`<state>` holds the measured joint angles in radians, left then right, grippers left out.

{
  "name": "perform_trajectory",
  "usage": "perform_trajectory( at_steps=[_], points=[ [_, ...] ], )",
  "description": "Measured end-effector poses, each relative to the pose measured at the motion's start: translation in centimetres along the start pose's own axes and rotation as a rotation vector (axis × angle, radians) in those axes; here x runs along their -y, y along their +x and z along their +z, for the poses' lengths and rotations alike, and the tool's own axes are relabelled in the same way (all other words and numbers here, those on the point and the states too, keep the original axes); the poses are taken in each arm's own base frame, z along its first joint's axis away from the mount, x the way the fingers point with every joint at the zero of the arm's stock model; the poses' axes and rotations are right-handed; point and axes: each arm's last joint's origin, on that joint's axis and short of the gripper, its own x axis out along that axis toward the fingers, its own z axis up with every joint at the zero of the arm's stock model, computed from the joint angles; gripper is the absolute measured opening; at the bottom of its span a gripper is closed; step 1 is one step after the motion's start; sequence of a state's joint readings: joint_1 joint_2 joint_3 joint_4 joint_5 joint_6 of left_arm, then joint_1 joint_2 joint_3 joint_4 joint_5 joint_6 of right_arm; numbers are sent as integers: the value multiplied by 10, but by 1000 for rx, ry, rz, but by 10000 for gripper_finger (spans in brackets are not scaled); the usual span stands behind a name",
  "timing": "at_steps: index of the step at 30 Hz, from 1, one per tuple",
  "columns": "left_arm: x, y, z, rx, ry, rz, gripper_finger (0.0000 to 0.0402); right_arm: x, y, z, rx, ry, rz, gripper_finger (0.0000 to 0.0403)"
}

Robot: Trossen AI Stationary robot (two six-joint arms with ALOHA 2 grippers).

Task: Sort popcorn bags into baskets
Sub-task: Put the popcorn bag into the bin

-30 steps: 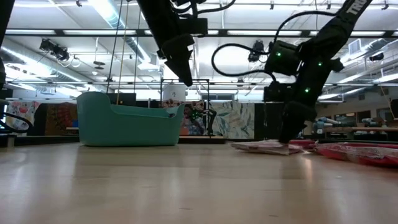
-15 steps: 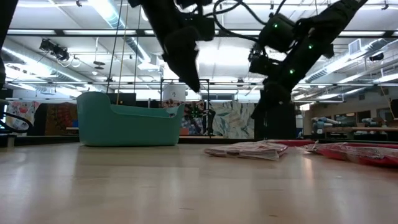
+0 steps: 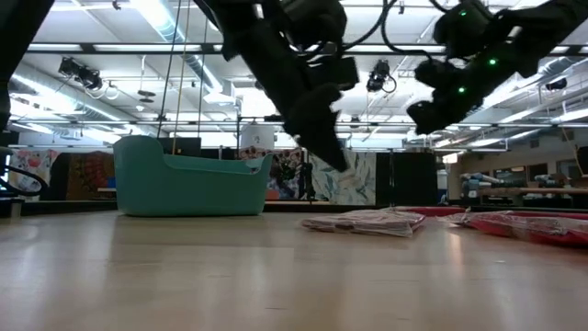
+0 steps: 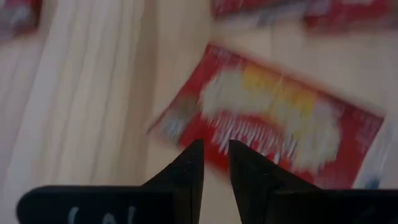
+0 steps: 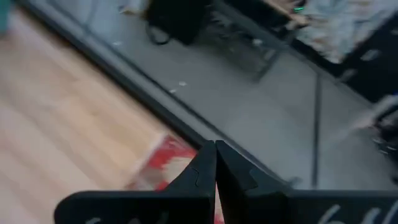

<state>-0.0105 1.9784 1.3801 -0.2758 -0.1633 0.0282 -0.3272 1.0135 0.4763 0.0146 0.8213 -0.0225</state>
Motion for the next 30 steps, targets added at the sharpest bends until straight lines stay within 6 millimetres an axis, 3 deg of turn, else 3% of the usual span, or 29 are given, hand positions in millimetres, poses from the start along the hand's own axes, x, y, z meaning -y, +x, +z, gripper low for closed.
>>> perform_trajectory(
  at_steps=[9,18,23,30],
  points=[
    [7,30,-4,67,-11,-71,78,26,-8,-8,34,127,-195,8],
    [14,62,-20,34,-20,-123,78,26,-7,-10,34,132,-133,8],
    [13,61,-25,-33,1,-90,78,24,-5,-10,31,120,-81,8],
    [-4,42,-36,-230,132,-40,78,23,-5,-10,33,110,-50,9]
  ],
)
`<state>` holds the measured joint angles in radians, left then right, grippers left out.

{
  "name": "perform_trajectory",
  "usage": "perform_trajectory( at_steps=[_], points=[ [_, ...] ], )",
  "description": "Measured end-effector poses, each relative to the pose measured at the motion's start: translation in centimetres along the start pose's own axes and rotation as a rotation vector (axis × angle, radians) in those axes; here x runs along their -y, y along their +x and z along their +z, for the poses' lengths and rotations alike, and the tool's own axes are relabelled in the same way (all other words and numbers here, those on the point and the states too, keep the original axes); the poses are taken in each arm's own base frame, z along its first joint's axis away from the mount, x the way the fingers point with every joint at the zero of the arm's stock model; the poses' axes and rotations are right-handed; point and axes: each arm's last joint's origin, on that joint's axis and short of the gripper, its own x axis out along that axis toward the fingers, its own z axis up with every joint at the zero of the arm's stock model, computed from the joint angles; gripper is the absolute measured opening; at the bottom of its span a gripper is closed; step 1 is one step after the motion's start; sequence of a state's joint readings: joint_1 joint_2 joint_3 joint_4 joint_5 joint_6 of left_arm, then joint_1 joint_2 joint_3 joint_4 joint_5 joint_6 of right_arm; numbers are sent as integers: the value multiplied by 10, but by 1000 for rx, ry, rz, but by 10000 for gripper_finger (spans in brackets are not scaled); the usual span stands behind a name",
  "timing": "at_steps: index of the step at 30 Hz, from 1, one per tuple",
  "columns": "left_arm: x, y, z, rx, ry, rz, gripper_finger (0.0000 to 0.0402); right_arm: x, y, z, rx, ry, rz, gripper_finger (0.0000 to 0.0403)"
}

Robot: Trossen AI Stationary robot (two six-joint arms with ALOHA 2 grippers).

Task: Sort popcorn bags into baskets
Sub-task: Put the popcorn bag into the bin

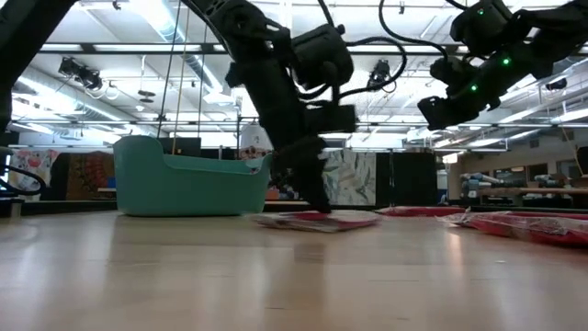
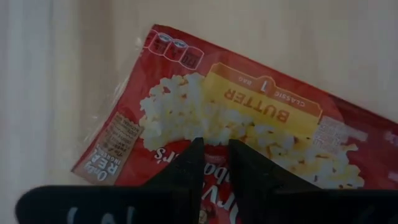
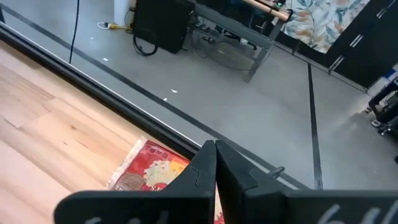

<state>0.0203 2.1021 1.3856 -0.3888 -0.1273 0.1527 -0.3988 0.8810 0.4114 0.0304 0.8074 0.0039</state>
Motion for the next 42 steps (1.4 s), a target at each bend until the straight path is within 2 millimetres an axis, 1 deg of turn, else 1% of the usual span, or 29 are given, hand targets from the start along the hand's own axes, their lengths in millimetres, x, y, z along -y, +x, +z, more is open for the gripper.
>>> perform_trajectory(
  at_steps=[2,5,9,12,14,18,21,24,27,32,34,37,42],
  points=[
    [-6,-4,-7,-74,33,45,78,0,0,0,2,-2,2,9],
    [-17,-16,-16,-170,47,99,78,-1,0,0,1,-4,17,9],
    [-25,-35,-22,-222,24,99,78,-1,0,0,3,-4,19,9],
    [-27,-54,-15,-159,-58,109,78,-1,0,0,4,-3,20,9],
    [-24,-56,-11,-126,-140,109,78,-1,0,1,5,-1,22,9],
    [-17,-60,-14,-172,-280,53,78,-1,0,1,5,-2,31,9],
    [-14,-64,-23,-280,-376,77,78,-2,0,1,8,0,54,9],
    [-19,-66,-25,-301,-497,140,78,-2,0,2,19,11,67,9],
    [-25,-61,-27,-295,-592,159,78,-2,0,3,23,14,71,9],
    [-38,-52,-30,-301,-632,152,78,-2,0,3,21,13,74,9],
    [-42,-47,-29,-293,-636,118,80,-2,0,3,21,11,76,9],
    [-44,-43,-29,-286,-633,75,102,-2,0,2,20,4,77,9],
    [-43,-43,-30,-310,-668,-3,166,-3,0,3,21,-1,79,9]
  ],
)
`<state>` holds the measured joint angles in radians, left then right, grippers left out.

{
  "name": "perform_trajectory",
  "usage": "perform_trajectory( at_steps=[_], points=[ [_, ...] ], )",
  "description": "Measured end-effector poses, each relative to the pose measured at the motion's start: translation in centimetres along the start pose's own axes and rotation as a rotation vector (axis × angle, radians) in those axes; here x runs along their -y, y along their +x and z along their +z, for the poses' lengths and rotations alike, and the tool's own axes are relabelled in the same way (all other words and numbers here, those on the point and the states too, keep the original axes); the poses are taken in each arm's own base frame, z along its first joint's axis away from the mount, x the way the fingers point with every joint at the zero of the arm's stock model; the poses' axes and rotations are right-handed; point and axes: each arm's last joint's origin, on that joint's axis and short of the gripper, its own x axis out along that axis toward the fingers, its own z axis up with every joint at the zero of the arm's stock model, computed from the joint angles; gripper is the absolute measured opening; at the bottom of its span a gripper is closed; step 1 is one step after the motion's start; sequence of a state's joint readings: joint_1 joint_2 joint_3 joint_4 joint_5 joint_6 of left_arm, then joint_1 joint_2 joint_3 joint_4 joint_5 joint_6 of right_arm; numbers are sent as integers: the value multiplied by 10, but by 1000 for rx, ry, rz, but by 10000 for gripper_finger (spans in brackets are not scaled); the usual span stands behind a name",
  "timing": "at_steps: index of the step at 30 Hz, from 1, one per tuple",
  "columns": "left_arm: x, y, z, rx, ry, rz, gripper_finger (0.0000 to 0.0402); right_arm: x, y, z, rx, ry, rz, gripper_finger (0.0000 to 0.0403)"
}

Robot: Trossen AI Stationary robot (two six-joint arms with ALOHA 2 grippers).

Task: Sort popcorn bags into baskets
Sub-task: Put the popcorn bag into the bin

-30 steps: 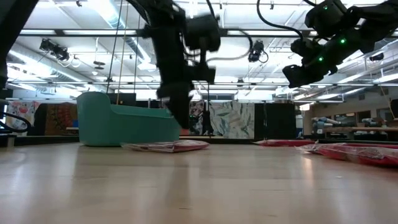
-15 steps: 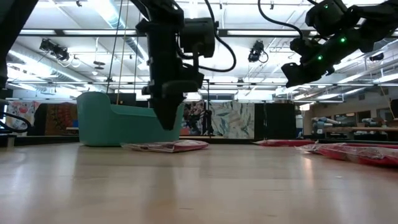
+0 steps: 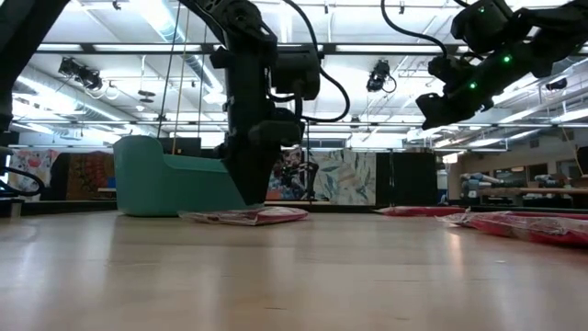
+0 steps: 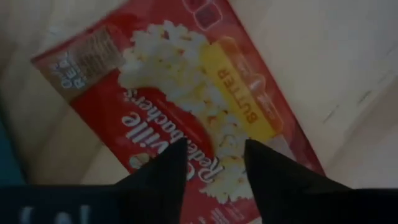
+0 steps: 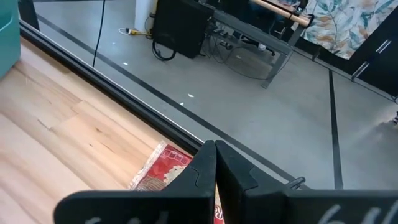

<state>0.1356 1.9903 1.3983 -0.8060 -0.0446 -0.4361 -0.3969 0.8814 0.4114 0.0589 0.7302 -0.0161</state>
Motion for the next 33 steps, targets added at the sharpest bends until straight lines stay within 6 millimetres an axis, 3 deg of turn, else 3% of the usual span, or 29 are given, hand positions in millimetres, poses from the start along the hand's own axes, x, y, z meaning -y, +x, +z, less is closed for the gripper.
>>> perform_trajectory(
  at_steps=[5,11,25,30,33],
  points=[
    [0,8,-1,-28,-48,9,202,-1,0,0,2,-2,15,9],
    [0,22,-2,-74,54,26,183,-2,-1,1,12,3,31,9],
    [16,19,-8,-59,928,136,142,-2,-1,1,15,-6,36,9],
    [30,-4,-5,-64,958,194,142,-3,-1,1,15,-7,53,9],
    [43,-26,2,31,836,187,142,-3,-1,1,14,-7,53,9]
  ],
)
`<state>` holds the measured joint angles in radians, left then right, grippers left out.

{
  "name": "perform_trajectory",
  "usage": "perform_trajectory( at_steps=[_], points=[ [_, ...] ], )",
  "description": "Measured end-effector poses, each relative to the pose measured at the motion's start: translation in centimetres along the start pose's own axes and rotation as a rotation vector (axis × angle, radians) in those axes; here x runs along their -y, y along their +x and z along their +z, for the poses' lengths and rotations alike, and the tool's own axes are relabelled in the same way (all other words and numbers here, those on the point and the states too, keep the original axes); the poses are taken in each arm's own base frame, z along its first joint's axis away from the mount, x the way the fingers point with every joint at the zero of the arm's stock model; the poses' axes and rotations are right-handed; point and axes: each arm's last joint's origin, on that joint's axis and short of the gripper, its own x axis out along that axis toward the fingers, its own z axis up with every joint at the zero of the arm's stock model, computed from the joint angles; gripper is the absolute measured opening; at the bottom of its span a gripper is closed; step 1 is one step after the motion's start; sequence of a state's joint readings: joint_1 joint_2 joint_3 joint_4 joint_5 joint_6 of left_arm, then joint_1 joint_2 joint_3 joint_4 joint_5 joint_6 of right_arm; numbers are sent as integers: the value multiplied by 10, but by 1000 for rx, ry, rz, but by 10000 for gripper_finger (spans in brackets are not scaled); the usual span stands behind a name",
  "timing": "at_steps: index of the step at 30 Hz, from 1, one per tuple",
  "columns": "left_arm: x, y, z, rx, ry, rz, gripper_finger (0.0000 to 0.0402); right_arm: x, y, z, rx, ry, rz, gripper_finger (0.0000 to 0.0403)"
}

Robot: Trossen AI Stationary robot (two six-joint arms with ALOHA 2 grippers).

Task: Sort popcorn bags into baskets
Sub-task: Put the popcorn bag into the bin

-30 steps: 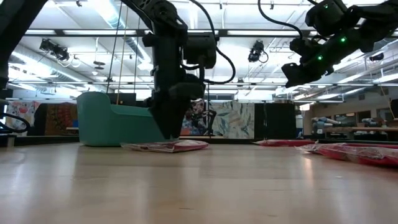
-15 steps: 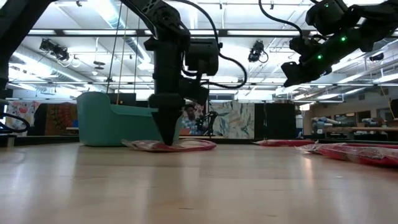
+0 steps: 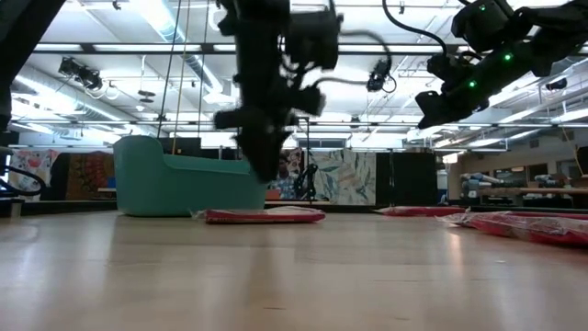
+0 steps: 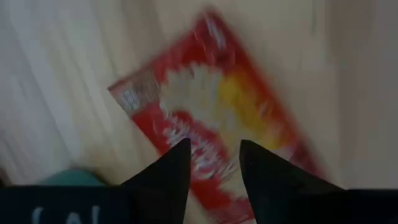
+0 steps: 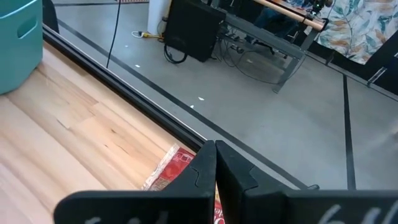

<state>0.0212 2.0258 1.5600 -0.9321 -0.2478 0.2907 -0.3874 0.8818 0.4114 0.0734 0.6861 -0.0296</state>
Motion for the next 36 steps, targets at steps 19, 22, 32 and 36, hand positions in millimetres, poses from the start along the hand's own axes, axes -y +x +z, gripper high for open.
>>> perform_trajectory(
  at_steps=[19,22,32,36],
  points=[
    [65,9,9,97,-375,174,243,0,0,0,1,2,7,9],
    [68,16,6,101,-381,174,239,0,0,0,4,4,7,9],
    [70,34,-7,87,-399,226,214,0,0,0,3,3,9,9],
    [72,38,-12,70,-386,229,204,0,0,0,3,4,15,9]
  ],
)
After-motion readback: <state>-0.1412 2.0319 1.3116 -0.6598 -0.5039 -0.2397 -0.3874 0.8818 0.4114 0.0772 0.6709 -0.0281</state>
